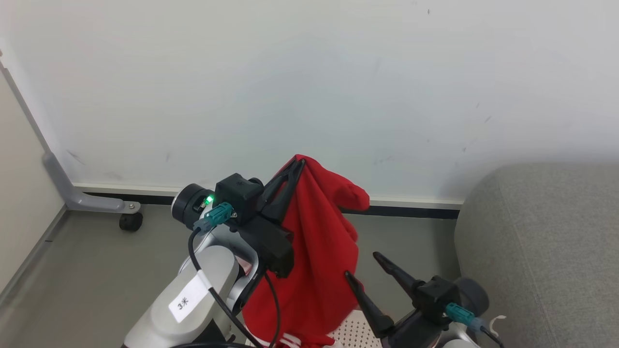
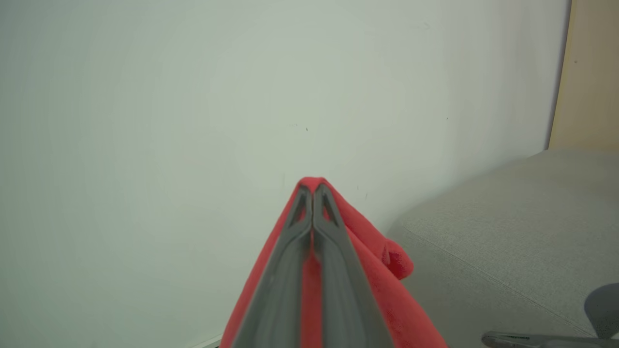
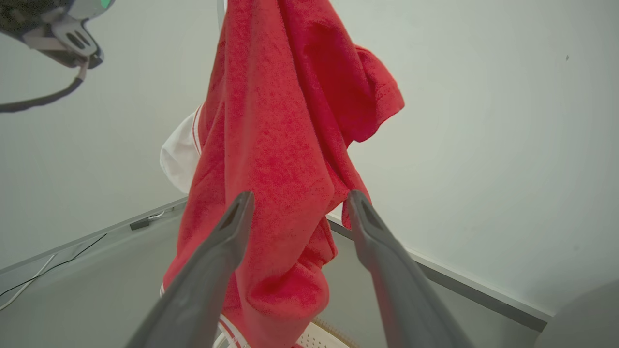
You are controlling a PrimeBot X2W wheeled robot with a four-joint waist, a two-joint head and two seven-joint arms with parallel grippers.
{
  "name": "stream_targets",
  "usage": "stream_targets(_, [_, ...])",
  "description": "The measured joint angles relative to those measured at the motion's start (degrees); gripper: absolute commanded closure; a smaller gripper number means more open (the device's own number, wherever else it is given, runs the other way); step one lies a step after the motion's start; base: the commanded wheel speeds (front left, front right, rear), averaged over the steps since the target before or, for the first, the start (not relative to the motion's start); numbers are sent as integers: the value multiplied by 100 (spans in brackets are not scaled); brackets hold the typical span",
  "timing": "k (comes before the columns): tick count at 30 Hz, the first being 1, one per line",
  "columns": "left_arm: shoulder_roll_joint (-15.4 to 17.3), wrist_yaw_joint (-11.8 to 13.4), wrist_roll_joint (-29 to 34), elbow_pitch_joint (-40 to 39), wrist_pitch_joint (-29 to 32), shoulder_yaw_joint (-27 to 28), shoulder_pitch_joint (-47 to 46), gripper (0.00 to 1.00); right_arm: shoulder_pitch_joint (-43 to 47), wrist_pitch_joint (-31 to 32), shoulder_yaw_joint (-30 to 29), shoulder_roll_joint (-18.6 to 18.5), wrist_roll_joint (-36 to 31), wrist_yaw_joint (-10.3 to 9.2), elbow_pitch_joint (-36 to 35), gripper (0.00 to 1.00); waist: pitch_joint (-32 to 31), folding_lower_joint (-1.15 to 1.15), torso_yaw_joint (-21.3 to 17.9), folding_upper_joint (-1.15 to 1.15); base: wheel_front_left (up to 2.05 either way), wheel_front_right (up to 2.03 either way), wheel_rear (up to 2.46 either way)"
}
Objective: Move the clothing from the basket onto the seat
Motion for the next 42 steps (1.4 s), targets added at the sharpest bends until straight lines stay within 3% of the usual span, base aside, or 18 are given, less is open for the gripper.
stream_targets(14, [-142,-68,-5,-18,166,-186,-194,100,-233,0,842,4,543,0,686,0,-83,1,118,1,0,0,0])
stream_targets(23, [-194,-93,-43,-115,221,-219,-269,100,-979,1,1127,62,781,1,1263,0,-79,1,198,1,0,0,0])
stream_targets(24, [-199,-93,-44,-120,222,-226,-269,100,-1061,0,1177,66,812,1,1341,8,-74,1,206,1,0,0,0])
stream_targets(25, [-201,-94,-47,-124,240,-233,-269,100,-1134,1,1235,69,827,1,1412,52,-70,1,214,1,0,0,0])
stream_targets(27, [-205,-94,-51,-126,241,-246,-270,100,-1243,0,1349,76,850,1,1506,76,-59,1,230,1,0,0,0])
stream_targets(28, [-207,-94,-52,-126,241,-247,-270,100,-1278,0,1395,84,855,1,1534,100,-53,1,237,1,0,0,0])
stream_targets(37, [-126,-41,-246,-82,271,-141,-160,100,-1328,1,1482,98,1193,1,1418,100,6,1,205,1,0,0,0])
stream_targets(41, [-31,12,-312,-25,268,-66,35,100,-1335,0,1295,-75,1317,1,1223,100,18,1,122,1,0,0,0])
stream_targets(42, [-12,11,-321,-13,263,-44,86,88,-1337,1,1234,-163,1347,1,1173,100,19,1,97,1,0,0,0])
